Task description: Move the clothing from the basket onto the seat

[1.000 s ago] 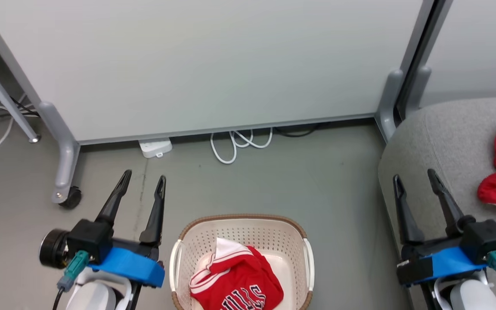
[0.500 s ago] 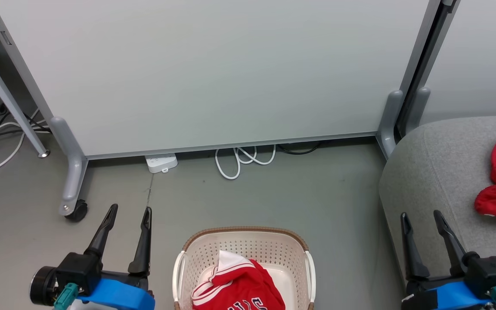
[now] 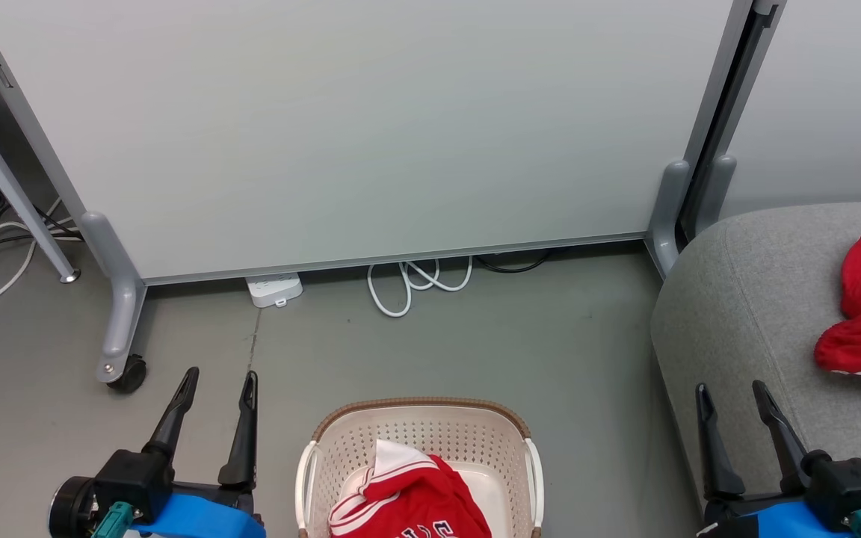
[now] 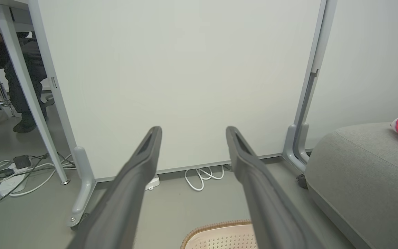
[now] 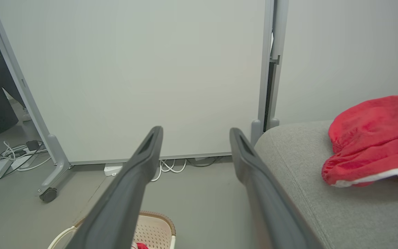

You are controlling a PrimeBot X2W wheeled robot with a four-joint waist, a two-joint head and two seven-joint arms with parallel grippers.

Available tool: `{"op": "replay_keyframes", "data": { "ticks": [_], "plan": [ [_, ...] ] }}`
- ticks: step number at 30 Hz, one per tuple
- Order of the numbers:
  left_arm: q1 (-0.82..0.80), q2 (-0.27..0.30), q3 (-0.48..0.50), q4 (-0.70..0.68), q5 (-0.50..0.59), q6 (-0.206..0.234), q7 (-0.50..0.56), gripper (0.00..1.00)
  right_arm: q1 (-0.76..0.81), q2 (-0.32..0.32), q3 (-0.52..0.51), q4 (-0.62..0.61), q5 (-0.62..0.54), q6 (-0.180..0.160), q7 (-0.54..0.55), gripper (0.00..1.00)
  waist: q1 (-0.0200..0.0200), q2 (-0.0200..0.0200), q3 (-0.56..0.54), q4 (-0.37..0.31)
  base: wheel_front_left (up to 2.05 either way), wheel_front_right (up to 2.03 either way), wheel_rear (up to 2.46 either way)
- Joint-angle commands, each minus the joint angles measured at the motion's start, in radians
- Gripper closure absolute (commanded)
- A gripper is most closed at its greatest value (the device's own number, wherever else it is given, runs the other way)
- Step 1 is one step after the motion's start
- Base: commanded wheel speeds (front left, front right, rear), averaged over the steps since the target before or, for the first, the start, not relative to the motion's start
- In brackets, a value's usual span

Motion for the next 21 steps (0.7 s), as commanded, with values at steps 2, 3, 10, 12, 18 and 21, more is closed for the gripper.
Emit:
{"op": "replay_keyframes", "data": {
  "ticks": [2, 3, 10, 12, 18, 21],
  "plan": [
    [0.010, -0.003, 0.007, 0.002, 0.008, -0.006, -0.003, 0.00, 0.013, 0.005, -0.002, 0.002, 0.003, -0.001, -0.001, 0.00, -0.0001, 0.0000, 0.001, 0.000, 0.00, 0.00, 0.00],
    [0.010, -0.004, 0.009, 0.003, 0.010, -0.007, -0.003, 0.00, 0.014, 0.005, -0.003, 0.002, 0.002, -0.001, -0.001, 0.00, -0.0001, 0.0000, 0.001, 0.001, 0.00, 0.00, 0.00],
    [-0.003, -0.010, 0.015, 0.012, 0.020, -0.015, -0.003, 0.00, 0.012, 0.008, -0.001, 0.006, 0.005, -0.001, -0.001, 0.00, -0.0001, 0.0000, 0.008, 0.002, 0.00, 0.00, 0.00],
    [-0.021, -0.012, 0.008, 0.016, 0.019, -0.016, -0.003, 0.00, 0.008, 0.009, 0.000, 0.008, 0.005, -0.001, -0.001, 0.00, -0.0001, 0.0000, 0.012, 0.002, 0.00, 0.00, 0.00],
    [-0.108, -0.013, -0.074, 0.070, 0.029, -0.022, -0.003, 0.00, -0.030, 0.000, 0.015, 0.003, 0.003, -0.001, -0.001, 0.00, -0.0001, 0.0000, 0.050, -0.024, 0.00, 0.00, 0.00],
    [-0.175, 0.005, -0.130, 0.114, 0.026, -0.023, -0.003, 0.00, -0.060, -0.002, 0.020, -0.008, -0.002, -0.001, -0.001, 0.00, -0.0001, 0.0000, 0.098, -0.050, 0.00, 0.00, 0.00]
  ]
}}
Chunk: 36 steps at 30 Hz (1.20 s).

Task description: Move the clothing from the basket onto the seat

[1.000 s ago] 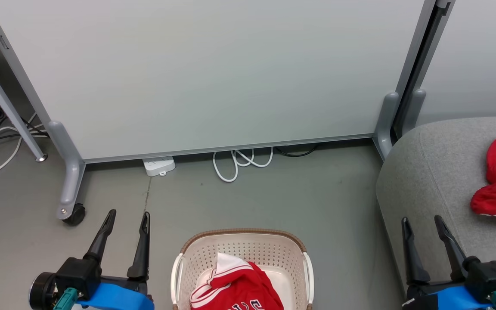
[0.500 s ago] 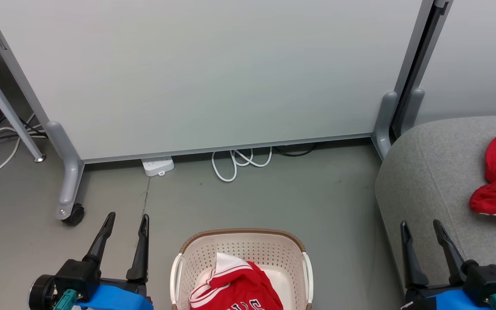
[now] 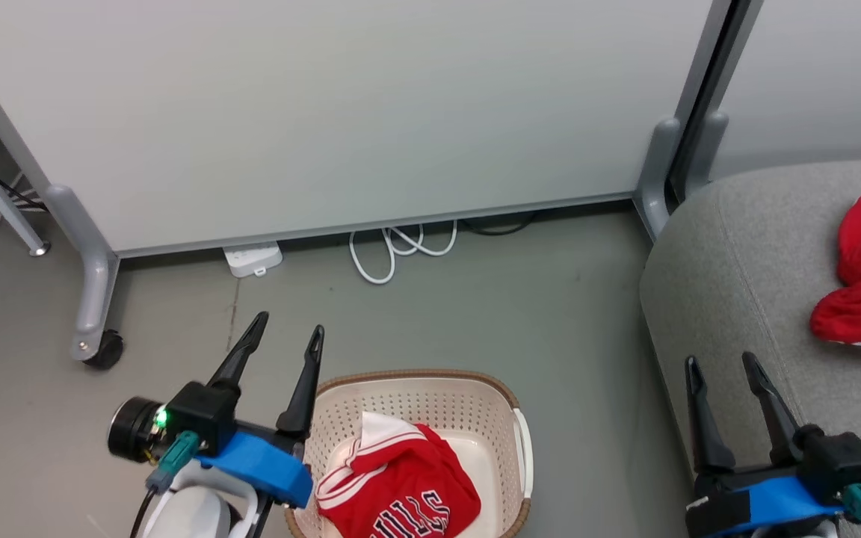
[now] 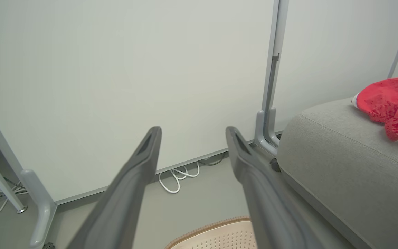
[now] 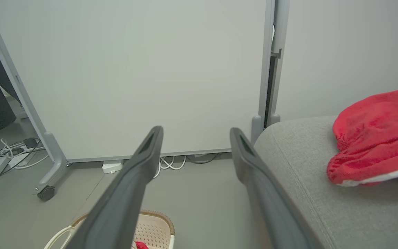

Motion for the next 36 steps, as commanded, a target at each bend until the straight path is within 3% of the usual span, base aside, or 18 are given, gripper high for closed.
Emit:
{"op": "replay_keyframes", "data": {
  "ticks": [1, 16, 36],
  "plan": [
    [-0.070, 0.030, -0.055, 0.038, -0.011, -0.004, -0.003, 0.00, -0.042, -0.002, 0.003, -0.013, -0.004, -0.001, 0.000, 0.00, 0.0000, -0.0001, 0.068, -0.043, 0.00, 0.00, 0.00],
    [-0.408, 0.180, -0.407, 0.315, -0.089, -0.002, -0.003, 0.00, -0.226, 0.025, 0.031, -0.069, -0.021, -0.001, 0.000, 0.00, 0.0000, -0.0001, 0.365, -0.180, 0.00, 0.00, 0.00],
    [-0.758, 0.300, -0.895, 0.613, -0.187, -0.002, -0.003, 0.00, -0.442, 0.034, 0.060, -0.152, -0.018, -0.001, -0.001, 0.00, 0.0000, -0.0001, 0.734, -0.251, 0.00, 0.00, 0.00]
  ]
}}
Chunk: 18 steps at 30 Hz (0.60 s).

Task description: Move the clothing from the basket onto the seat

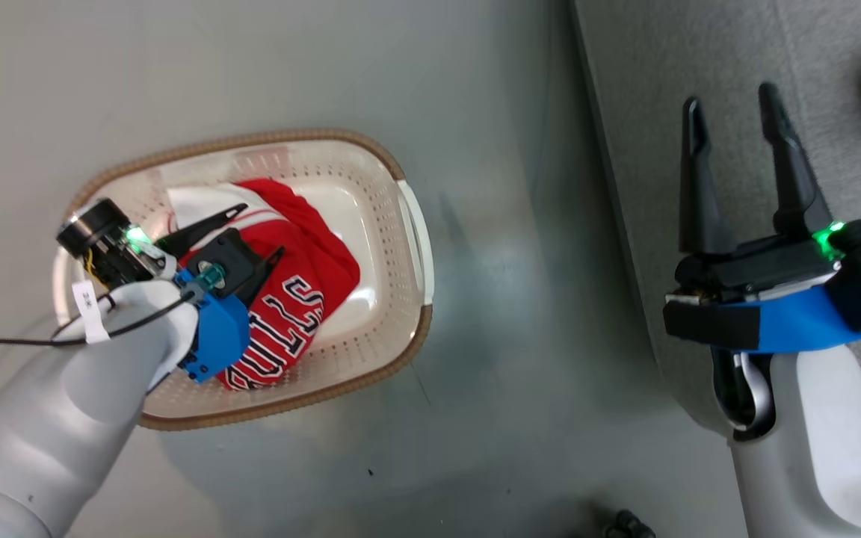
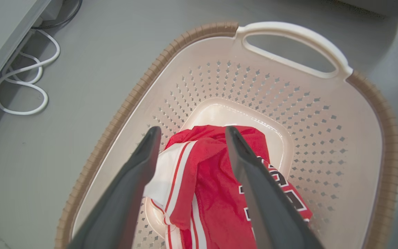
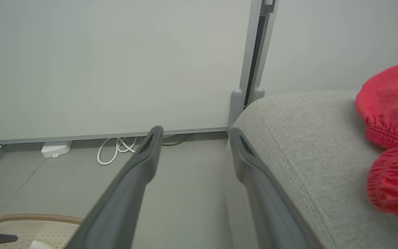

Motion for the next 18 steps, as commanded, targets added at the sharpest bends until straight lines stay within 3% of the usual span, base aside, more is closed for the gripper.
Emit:
{"op": "replay_keyframes", "data": {
  "ticks": [1, 8, 18],
  "plan": [
    [-0.022, 0.010, -0.019, 0.013, -0.008, 0.001, -0.003, 0.00, -0.024, 0.003, -0.001, -0.008, 0.005, -0.001, -0.001, 0.00, -0.0002, 0.0000, 0.067, -0.020, 0.00, 0.00, 0.00],
    [-0.122, 0.032, -0.136, 0.091, -0.048, 0.001, -0.003, 0.00, -0.076, 0.003, -0.003, -0.038, 0.024, -0.001, -0.001, 0.00, -0.0002, 0.0000, 0.169, -0.037, 0.00, 0.00, 0.00],
    [-0.213, 0.056, -0.185, 0.188, -0.044, 0.001, 0.000, 0.00, -0.105, 0.003, 0.002, -0.060, 0.034, -0.001, 0.000, 0.00, -0.0002, 0.0000, 0.276, -0.060, 0.00, 0.00, 0.00]
  ]
}}
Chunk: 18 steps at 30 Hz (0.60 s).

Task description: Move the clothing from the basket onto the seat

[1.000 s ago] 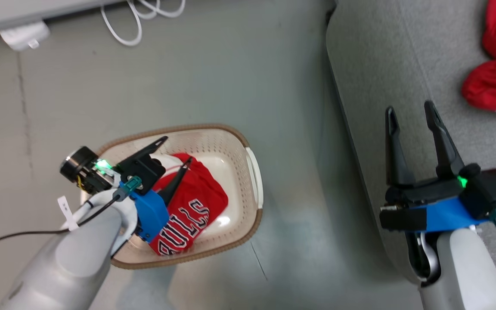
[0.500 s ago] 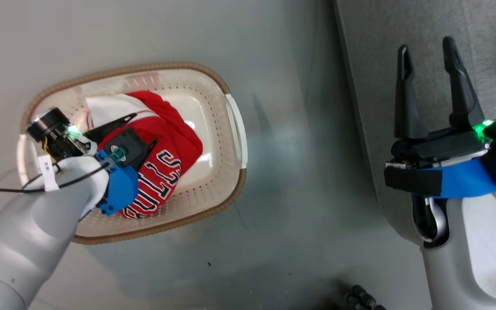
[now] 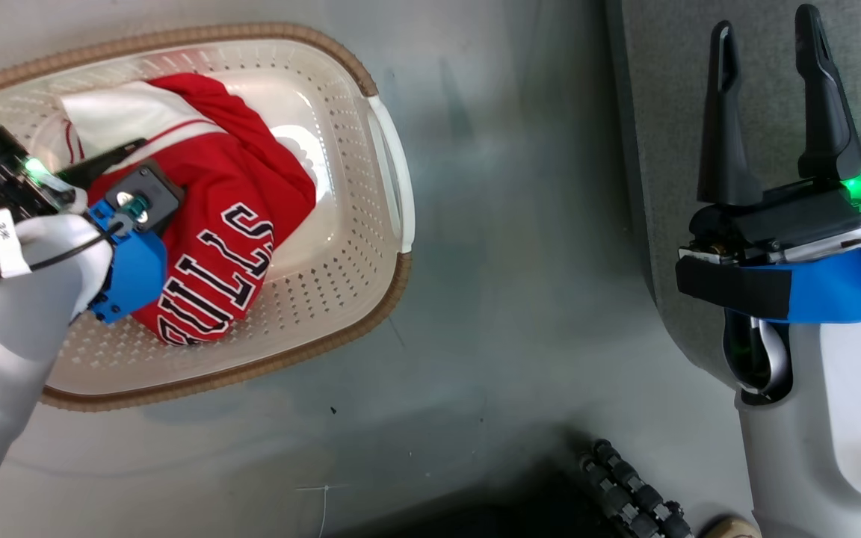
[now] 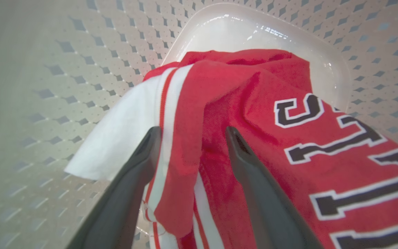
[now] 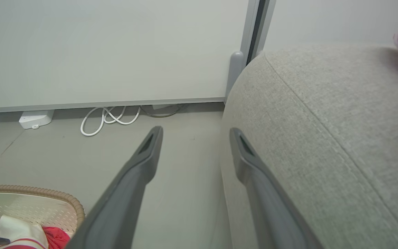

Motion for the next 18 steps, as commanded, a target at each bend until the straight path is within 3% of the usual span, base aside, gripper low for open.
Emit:
{"op": "replay_keyframes", "data": {
  "ticks": [1, 18],
  "plan": [
    [-0.022, 0.004, -0.005, 0.008, 0.007, 0.001, -0.001, 0.00, -0.011, 0.003, -0.003, -0.008, 0.006, -0.001, -0.001, 0.00, -0.0002, -0.0001, 0.025, -0.008, 0.00, 0.00, 0.00],
    [-0.109, -0.036, -0.012, 0.089, 0.062, 0.001, -0.003, 0.00, 0.011, 0.003, -0.012, -0.047, 0.004, -0.001, -0.001, 0.00, -0.0002, -0.0001, 0.100, -0.004, 0.00, 0.00, 0.00]
  ]
}}
